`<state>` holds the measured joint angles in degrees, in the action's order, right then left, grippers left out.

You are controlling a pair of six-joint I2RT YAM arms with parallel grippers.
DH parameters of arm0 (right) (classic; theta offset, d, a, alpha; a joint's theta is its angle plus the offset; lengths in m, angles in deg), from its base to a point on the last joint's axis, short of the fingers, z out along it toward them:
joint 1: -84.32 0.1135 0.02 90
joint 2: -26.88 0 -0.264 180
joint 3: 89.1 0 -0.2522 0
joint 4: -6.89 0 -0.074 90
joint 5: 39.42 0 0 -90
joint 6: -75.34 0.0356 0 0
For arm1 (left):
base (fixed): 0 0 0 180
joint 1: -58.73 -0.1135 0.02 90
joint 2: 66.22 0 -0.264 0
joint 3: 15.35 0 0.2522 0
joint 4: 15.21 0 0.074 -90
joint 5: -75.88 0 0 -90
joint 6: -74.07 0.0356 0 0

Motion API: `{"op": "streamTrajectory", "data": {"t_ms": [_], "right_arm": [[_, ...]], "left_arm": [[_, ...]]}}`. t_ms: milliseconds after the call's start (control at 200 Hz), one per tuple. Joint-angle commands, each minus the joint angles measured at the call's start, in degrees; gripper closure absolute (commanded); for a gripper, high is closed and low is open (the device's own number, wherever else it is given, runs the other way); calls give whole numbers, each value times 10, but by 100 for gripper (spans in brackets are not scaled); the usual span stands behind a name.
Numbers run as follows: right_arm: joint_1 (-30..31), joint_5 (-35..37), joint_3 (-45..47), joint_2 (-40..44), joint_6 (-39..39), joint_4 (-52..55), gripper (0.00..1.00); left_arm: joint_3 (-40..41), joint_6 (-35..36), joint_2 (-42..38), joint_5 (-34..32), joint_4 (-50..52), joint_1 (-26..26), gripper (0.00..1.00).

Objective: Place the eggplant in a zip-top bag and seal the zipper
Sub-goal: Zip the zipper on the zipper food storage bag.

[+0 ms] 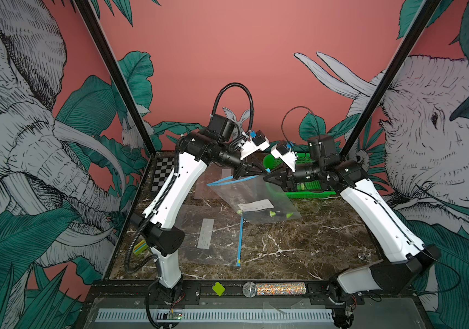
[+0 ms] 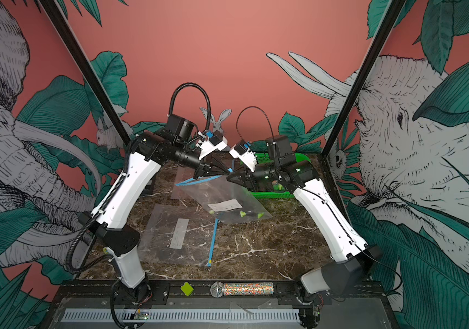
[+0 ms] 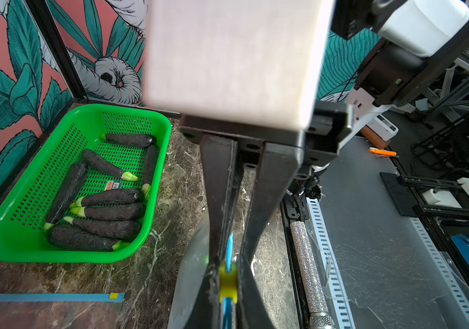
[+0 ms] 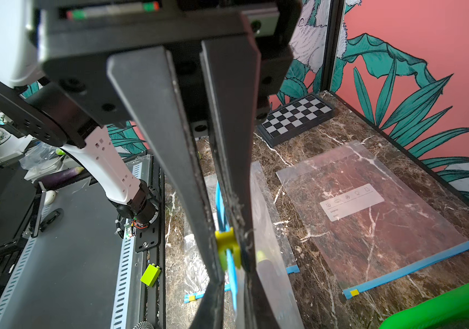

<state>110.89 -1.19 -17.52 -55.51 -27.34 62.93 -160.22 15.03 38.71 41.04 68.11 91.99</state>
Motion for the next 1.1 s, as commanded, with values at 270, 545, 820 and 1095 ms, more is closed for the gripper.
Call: {"op": "streamTrajectory", "data": {"t_ms": [270, 545, 820, 1095], "right_arm": [[-7, -32, -11, 5, -6, -24, 93], [-12, -35, -2, 7, 4, -46, 100], [-32, -53, 12, 18, 19, -66, 100], [-42, -76, 10, 18, 21, -64, 100]], "left_arm": [[-5, 14, -17, 10, 15, -4, 100], [-5, 18, -14, 4, 21, -4, 100], [-7, 32, -16, -4, 43, -4, 100], [-10, 41, -15, -21, 68, -4, 100]]}}
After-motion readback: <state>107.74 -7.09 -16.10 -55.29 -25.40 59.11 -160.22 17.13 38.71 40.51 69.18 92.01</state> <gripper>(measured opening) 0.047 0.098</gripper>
